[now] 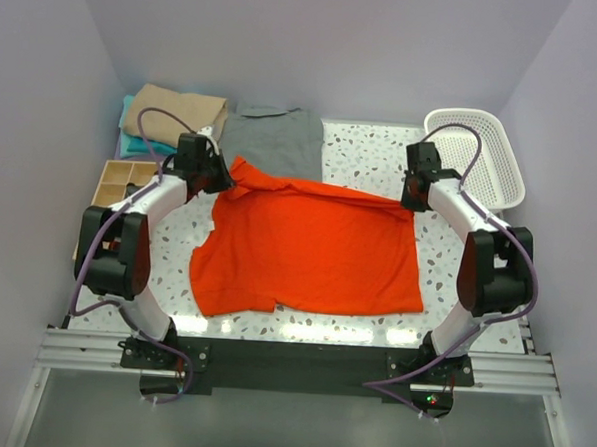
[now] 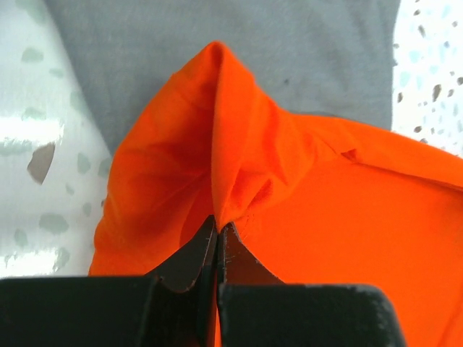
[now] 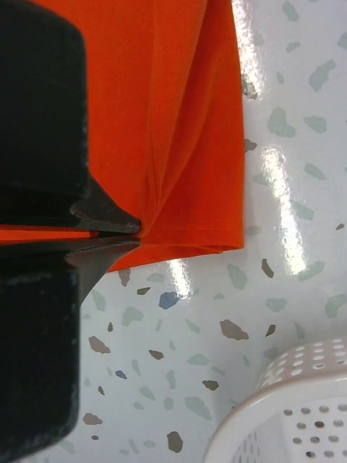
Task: Fold and stack the t-shirts
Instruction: Fold the tshirt
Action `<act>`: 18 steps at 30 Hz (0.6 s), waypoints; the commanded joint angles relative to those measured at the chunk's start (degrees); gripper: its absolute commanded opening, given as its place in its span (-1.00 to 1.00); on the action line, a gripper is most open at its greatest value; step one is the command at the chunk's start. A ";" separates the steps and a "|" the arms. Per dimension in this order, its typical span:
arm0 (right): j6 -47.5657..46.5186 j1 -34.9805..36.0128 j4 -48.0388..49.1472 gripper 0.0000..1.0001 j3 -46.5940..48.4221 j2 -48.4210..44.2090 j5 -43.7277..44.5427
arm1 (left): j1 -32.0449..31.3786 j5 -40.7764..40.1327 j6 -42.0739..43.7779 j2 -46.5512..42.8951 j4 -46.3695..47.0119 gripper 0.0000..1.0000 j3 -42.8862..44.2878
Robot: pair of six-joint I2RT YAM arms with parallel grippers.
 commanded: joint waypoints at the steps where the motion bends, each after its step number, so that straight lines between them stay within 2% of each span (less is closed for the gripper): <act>1: 1.26 -0.25 -1.89 -1.00 -0.20 -1.47 5.06 | 0.59 -3.07 1.36 -3.58 -7.27 -1.00 -1.27; 4: 0.82 -0.25 -1.10 -1.00 -0.73 -1.47 9.62 | 1.38 -6.23 1.45 -5.42 -9.91 -1.00 -1.01; 8: 0.64 -0.43 -2.06 -1.00 1.19 -0.42 9.46 | 3.31 -5.18 2.68 -5.78 -13.94 -1.00 1.09; 13: 0.73 -0.43 -1.80 -1.00 0.68 0.46 9.03 | 4.81 -1.05 2.95 -5.78 -16.94 -1.00 2.24; 18: 0.64 -0.51 -1.98 -1.00 -0.02 1.52 8.32 | 4.81 2.99 2.94 -4.91 -17.11 -1.00 -0.40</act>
